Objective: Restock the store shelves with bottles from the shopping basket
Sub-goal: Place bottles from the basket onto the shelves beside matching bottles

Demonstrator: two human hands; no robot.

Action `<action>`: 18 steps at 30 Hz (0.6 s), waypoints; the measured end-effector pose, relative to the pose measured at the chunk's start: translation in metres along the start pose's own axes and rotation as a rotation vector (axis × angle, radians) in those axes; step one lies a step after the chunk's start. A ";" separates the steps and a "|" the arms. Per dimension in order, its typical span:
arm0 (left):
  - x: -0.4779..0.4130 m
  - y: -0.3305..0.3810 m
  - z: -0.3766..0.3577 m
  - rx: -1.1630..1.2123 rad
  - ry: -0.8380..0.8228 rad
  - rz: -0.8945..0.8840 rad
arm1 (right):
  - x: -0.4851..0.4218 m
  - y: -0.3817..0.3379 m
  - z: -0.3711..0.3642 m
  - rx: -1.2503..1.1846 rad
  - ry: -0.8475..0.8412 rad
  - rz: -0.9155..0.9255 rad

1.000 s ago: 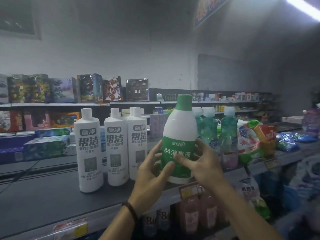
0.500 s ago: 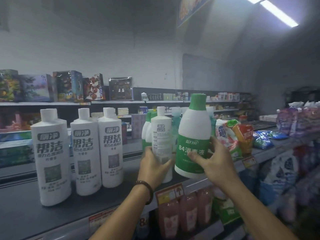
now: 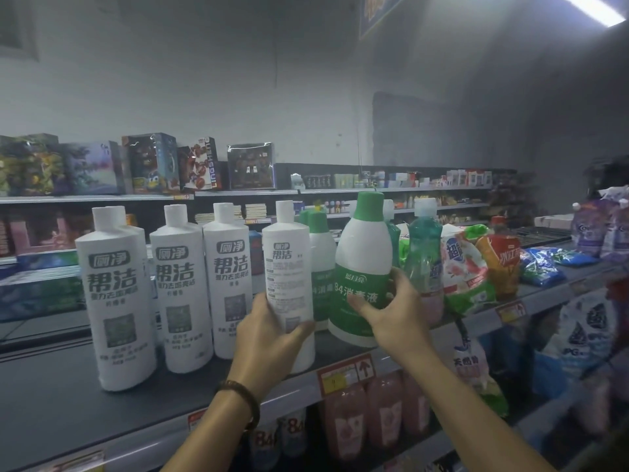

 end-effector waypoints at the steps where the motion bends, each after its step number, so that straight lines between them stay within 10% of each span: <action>1: 0.002 0.000 0.007 -0.003 -0.005 0.003 | 0.000 -0.002 -0.006 0.009 0.008 -0.004; 18: 0.004 -0.008 0.052 0.017 -0.038 0.051 | 0.009 -0.008 -0.051 0.275 0.072 -0.092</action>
Point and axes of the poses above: each hand's wrist, its own x-axis away from the middle knuckle, its own z-axis out of the back of the hand, y = z × x, the point moved 9 cm from there along -x, towards the middle knuckle, and after that the axes turned 12 degrees about x, right-handed, at the moved point
